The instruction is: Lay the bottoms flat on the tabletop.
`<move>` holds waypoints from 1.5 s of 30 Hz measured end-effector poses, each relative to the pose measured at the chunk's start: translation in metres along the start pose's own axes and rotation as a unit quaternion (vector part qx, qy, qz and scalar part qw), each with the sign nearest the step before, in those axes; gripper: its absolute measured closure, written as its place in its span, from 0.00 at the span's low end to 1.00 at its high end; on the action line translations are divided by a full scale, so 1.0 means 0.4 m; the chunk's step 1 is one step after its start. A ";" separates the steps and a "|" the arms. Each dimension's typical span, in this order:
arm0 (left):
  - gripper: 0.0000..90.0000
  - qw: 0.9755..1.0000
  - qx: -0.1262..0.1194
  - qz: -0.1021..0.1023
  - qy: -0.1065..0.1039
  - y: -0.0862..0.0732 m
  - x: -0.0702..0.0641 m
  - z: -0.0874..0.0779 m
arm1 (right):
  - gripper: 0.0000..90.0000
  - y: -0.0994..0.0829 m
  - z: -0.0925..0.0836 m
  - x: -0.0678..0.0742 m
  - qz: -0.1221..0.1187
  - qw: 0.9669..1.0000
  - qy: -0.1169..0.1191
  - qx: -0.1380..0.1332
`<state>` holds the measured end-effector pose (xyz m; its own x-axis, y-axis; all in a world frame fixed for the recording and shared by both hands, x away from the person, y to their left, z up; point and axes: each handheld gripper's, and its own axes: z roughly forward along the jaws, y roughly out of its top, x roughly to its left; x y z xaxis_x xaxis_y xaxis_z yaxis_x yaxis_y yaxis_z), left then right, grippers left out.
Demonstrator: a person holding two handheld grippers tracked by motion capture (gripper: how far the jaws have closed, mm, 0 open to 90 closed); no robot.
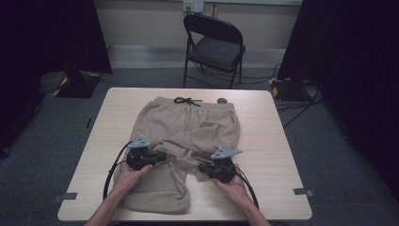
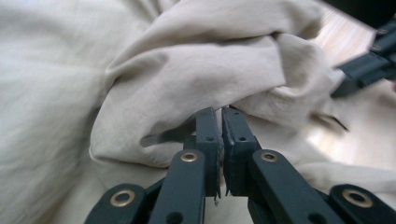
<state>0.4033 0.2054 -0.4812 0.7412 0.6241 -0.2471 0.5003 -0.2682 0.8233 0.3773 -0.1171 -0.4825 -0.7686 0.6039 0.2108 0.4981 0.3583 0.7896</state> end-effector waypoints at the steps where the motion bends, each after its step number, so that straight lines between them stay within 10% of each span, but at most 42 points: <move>1: 0.96 1.000 -0.003 0.000 -0.003 0.003 -0.004 -0.003 | 1.00 0.006 -0.018 -0.011 0.007 1.000 0.000 -0.014; 20: 0.97 0.994 -0.056 0.043 -0.079 0.077 -0.129 -0.048 | 1.00 0.081 -0.266 -0.149 0.064 0.984 -0.073 -0.150; 33: 0.97 0.985 -0.075 0.065 -0.143 0.135 -0.243 -0.027 | 1.00 0.127 -0.367 -0.149 0.055 0.978 -0.100 -0.177; 45: 0.97 0.969 -0.072 0.103 -0.215 0.189 -0.371 0.015 | 1.00 0.114 -0.468 -0.161 0.054 0.972 -0.122 -0.193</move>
<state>0.3336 0.0882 -0.3853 0.9519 0.1973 -0.2346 0.2775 -0.2296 0.9329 0.3744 -0.2727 -0.3521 -0.5790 0.7908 0.1983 0.3458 0.0179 0.9381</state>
